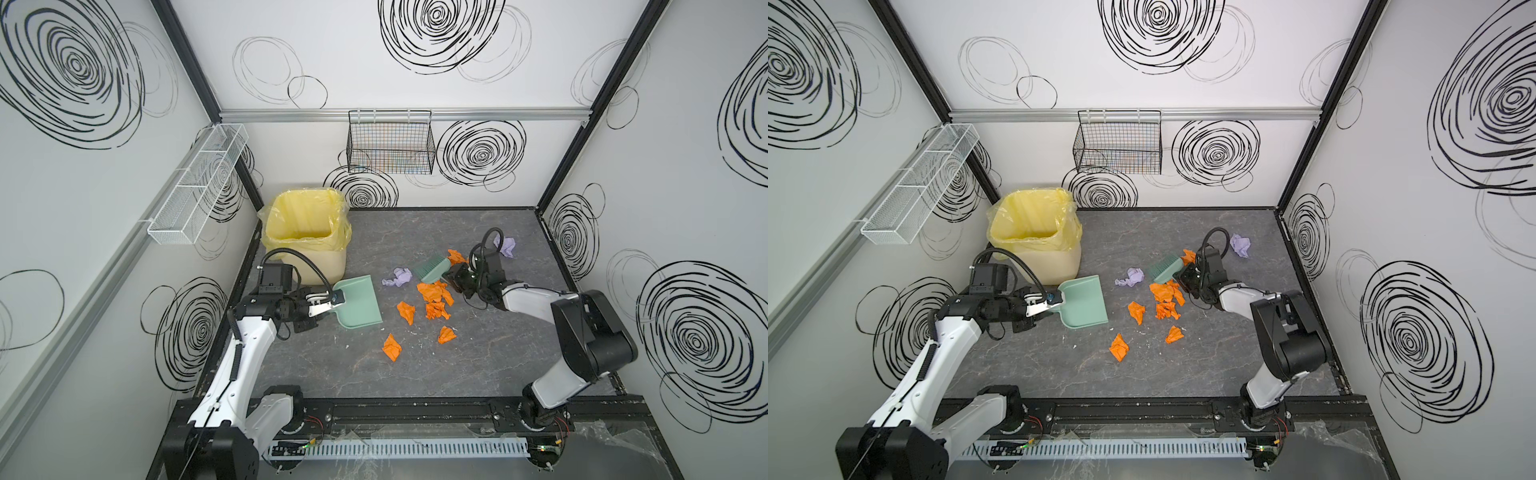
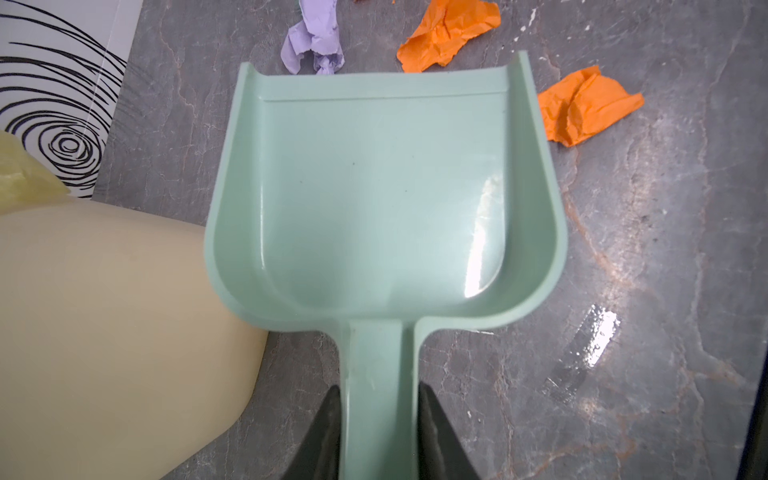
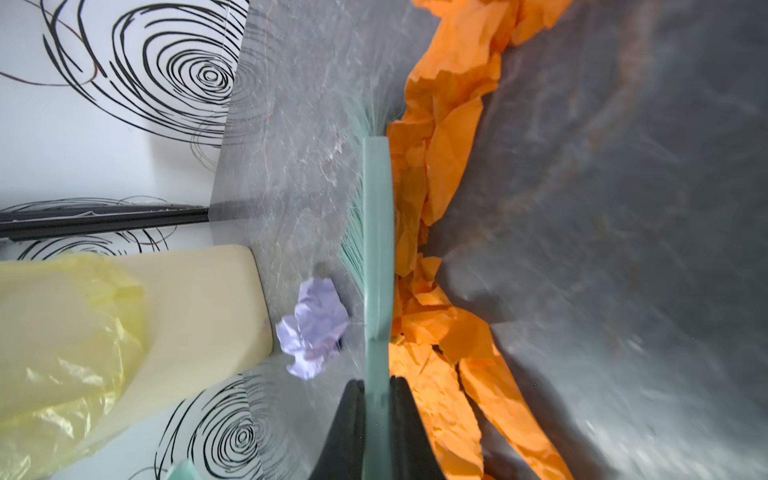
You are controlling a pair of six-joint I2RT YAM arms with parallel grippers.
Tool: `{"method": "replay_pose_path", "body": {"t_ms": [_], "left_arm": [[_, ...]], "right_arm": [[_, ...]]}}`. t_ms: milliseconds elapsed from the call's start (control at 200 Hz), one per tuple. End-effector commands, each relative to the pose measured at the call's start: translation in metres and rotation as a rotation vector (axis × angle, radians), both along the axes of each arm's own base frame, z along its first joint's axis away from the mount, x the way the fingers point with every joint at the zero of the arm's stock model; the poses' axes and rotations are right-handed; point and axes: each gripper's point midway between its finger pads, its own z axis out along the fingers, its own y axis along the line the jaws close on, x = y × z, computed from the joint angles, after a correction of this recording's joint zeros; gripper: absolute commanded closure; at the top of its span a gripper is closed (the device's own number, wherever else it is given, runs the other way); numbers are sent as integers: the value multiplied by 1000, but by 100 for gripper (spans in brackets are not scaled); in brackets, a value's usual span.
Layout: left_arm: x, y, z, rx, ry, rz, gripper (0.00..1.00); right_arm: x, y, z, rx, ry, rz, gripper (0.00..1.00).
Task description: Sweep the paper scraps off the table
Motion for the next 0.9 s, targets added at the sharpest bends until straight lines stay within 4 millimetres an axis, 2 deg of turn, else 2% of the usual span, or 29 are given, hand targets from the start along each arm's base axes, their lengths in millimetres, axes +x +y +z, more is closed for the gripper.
{"method": "replay_pose_path", "body": {"t_ms": [0,90,215,350,470,600,725,810,896], "left_arm": [[4,-6,-2,-12,-5,5,100],[6,-11,-4,-13,-1,3,100],[8,-20,-6,-17,5,-4,100],[9,-26,-6,-23,7,-9,100],[10,-27,-5,-26,4,-5,100],[9,-26,-4,-22,9,3,100],[5,-22,-5,-20,12,15,100],[2,-18,-5,-18,9,27,100],[0,-12,-4,-16,3,38,100]], "right_arm": [[-33,-22,-14,-65,29,-11,100],[-53,-30,-6,-82,13,-4,100],[-68,-35,22,-78,-49,-4,100],[-71,-38,66,-53,-167,-18,100],[-67,-26,97,24,-242,10,100],[-57,3,117,44,-263,91,100],[-47,48,133,62,-294,192,100],[-40,83,137,78,-293,275,100],[-33,113,130,86,-250,348,100]]}}
